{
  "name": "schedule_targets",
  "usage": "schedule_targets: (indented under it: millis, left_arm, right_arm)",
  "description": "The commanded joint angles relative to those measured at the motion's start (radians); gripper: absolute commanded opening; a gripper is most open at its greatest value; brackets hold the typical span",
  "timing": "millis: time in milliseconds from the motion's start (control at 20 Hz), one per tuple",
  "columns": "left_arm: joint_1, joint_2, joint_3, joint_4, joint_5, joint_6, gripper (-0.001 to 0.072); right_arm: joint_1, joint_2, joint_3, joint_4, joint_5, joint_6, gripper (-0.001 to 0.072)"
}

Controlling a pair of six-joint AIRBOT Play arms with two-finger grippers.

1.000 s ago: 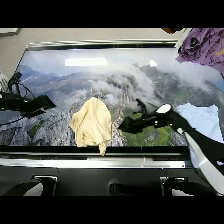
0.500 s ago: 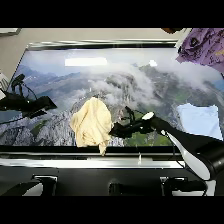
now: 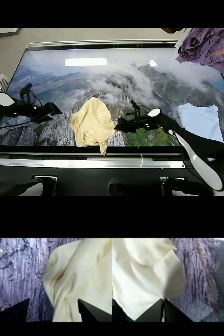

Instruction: Fold the clothes and pants, and hang the long-sleeved shirts on hangers.

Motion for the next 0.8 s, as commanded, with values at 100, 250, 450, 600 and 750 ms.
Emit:
schedule_targets:
  millis: [100,250,450,600,750]
  left_arm:
    - [-0.029,-0.160,-0.127,-0.271,0.130,0.172,0.0719]
    - [-0.052,-0.223,-0.126,-0.271,0.158,0.172,0.0719]
    - [-0.029,-0.226,-0.124,-0.271,0.174,0.169,0.0711]
    - [-0.035,-0.235,-0.124,-0.276,0.187,0.168,0.0523]
    - [-0.078,-0.282,-0.124,-0.339,0.227,0.169,0.0506]
  right_arm:
    - [-0.024,0.104,0.001,-0.126,0.053,0.093,0.0024]
    - [-0.024,0.129,0.001,-0.162,0.070,0.113,0.0024]
    - [-0.024,0.172,0.001,-0.238,0.066,0.154,0.0024]
    - [-0.024,0.186,0.001,-0.247,0.074,0.173,0.0024]
    - [-0.024,0.188,0.001,-0.245,0.092,0.175,0.0024]
